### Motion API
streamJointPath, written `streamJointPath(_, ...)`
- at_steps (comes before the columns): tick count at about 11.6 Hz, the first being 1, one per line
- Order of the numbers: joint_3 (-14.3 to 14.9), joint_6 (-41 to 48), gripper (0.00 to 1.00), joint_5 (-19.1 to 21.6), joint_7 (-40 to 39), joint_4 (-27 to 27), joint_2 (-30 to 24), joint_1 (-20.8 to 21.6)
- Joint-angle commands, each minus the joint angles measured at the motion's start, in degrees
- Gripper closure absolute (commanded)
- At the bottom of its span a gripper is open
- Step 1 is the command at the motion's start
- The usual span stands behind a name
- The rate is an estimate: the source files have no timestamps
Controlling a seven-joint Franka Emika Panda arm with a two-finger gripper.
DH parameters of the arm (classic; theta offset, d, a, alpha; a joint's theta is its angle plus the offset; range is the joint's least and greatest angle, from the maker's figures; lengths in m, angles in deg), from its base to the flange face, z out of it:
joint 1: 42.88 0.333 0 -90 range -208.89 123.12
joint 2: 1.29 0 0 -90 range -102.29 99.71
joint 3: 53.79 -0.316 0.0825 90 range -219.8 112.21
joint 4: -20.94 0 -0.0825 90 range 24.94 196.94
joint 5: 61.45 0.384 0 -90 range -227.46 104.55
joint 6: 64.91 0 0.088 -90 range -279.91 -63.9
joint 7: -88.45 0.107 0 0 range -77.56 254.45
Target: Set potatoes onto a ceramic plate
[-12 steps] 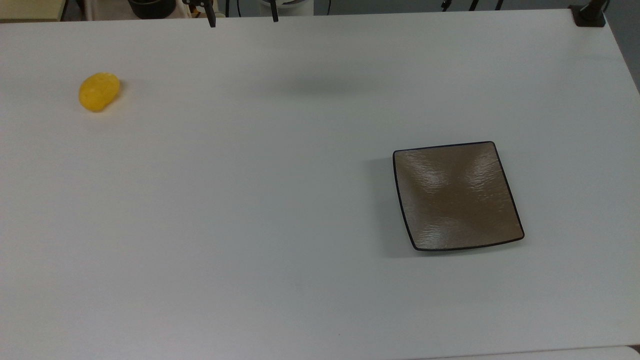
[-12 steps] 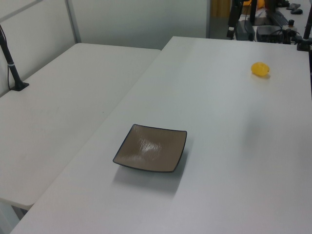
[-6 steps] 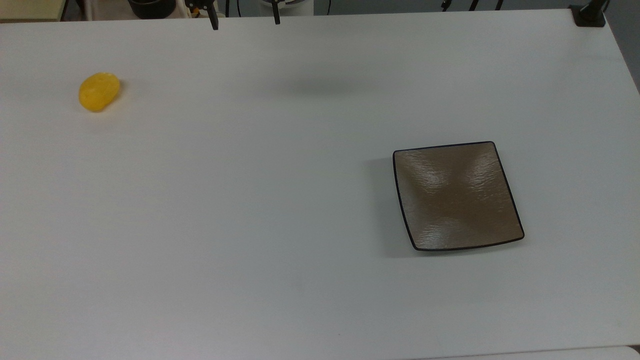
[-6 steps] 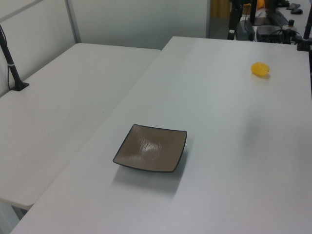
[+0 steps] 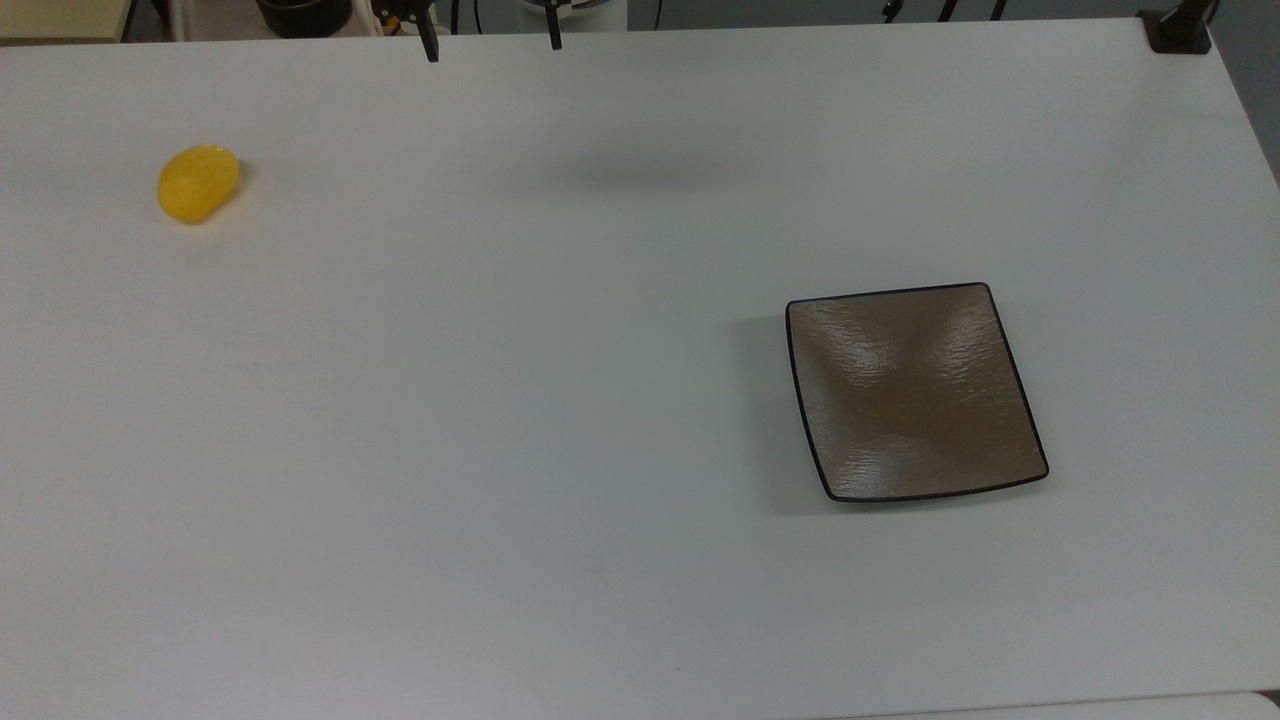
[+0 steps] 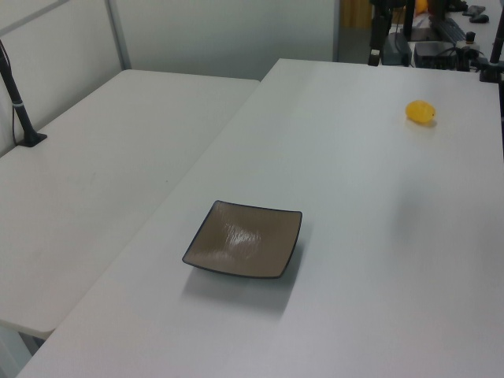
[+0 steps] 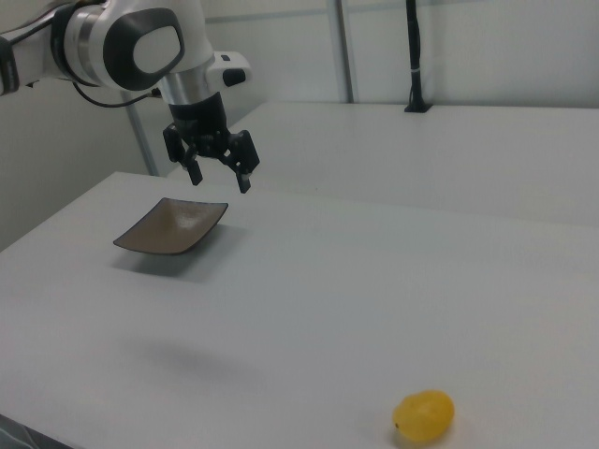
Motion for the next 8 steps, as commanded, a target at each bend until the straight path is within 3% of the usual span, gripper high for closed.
streamJointPath(1,0.49,1.05,0.00,0.43,-1.36,1.12,-0.87,0.73)
streamJointPath(6,0.49,1.92,0.00,0.34,-12.94,1.21,-0.78,-0.06)
streamJointPath(8,0.40,4.37,0.00,0.34,-13.76,1.12,-1.04,-0.85)
